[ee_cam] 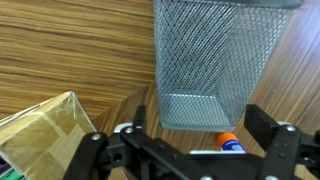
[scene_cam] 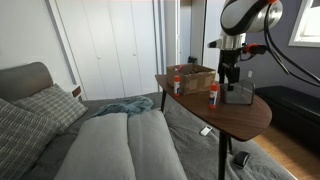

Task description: Remove the glue stick from the basket then turn the basket upside down and put the glue stick on top of the basket.

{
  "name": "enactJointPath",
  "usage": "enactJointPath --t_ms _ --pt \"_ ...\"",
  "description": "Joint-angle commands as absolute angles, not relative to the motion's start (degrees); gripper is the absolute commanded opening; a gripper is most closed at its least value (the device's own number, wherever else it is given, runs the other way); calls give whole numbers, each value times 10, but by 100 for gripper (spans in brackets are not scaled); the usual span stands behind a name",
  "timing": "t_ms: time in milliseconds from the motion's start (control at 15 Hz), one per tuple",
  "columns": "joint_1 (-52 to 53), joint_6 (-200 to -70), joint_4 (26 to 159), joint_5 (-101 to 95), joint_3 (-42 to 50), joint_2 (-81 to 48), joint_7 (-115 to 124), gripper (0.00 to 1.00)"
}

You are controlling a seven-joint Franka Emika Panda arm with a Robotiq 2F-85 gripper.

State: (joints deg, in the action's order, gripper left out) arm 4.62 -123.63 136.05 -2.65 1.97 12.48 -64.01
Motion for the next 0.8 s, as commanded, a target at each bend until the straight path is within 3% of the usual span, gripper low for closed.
enactJointPath --t_ms 0,267,333,467,600,733 --pt "46 -1272 1375 -15 22 117 -654 100" --pt "41 -1285 1382 -19 23 110 -651 98" --pt "41 -1286 1384 -16 24 110 -651 74" --pt "39 -1288 1387 -9 29 115 -654 69" --pt "36 -1287 1388 4 35 123 -658 54" --pt "35 -1287 1390 27 43 132 -666 53"
